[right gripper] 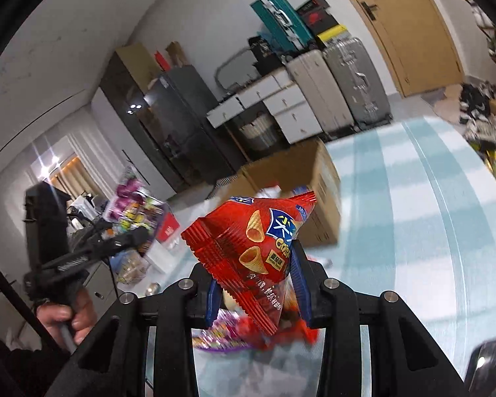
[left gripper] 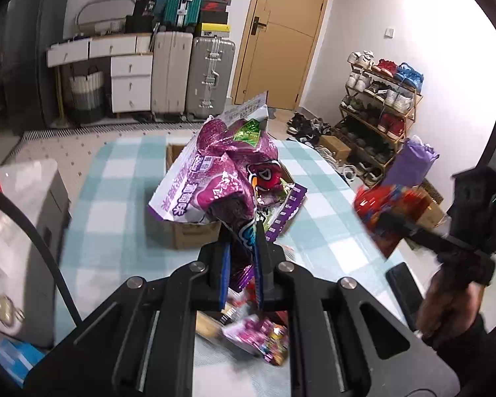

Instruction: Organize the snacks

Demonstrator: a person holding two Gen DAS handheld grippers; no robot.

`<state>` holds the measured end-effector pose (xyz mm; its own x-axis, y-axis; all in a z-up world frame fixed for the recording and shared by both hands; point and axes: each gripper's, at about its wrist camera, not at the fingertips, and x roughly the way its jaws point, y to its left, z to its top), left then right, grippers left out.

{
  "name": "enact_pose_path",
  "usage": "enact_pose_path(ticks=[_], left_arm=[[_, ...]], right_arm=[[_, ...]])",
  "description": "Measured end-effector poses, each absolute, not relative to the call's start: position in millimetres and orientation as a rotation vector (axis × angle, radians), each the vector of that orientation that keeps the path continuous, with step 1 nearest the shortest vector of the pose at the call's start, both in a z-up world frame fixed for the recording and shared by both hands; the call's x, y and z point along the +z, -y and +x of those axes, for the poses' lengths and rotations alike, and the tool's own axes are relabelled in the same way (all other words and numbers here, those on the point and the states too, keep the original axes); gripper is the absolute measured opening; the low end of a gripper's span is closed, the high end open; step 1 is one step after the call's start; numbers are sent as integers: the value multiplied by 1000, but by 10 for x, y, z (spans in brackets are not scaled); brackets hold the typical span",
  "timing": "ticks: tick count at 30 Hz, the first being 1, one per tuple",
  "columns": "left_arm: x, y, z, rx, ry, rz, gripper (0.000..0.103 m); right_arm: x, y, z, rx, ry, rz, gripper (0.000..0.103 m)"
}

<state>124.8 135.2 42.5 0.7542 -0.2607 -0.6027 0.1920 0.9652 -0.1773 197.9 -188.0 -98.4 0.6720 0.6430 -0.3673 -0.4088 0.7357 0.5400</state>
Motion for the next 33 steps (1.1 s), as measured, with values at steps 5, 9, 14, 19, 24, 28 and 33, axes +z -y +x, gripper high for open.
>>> enact_pose_path(ticks=[5, 9, 14, 19, 24, 28, 33], left_arm=[[742, -1480, 1596, -224, -637, -77, 9], [970, -1523, 1897, -225, -616, -45, 9], [1219, -1460, 2324, -226, -602, -27, 9], [1327, -1343, 2826, -239, -633, -57, 9], [1171, -1165, 3313, -248, -681, -82, 9], [955, -1013, 3626, -247, -716, -88, 9], [588, -892, 3950, -247, -795, -70, 9]], right_arm=[[-550, 1774, 2190, 655, -520, 405, 37], [-303, 1700, 2397, 669, -502, 384, 37], [-26, 1619, 2643, 684, -481, 351, 37], [171, 1517, 2907, 666, -480, 310, 37], [208, 1376, 3177, 645, -488, 256, 37], [64, 1280, 3413, 639, -528, 248, 37], [-211, 1211, 3699, 633, -607, 261, 37]])
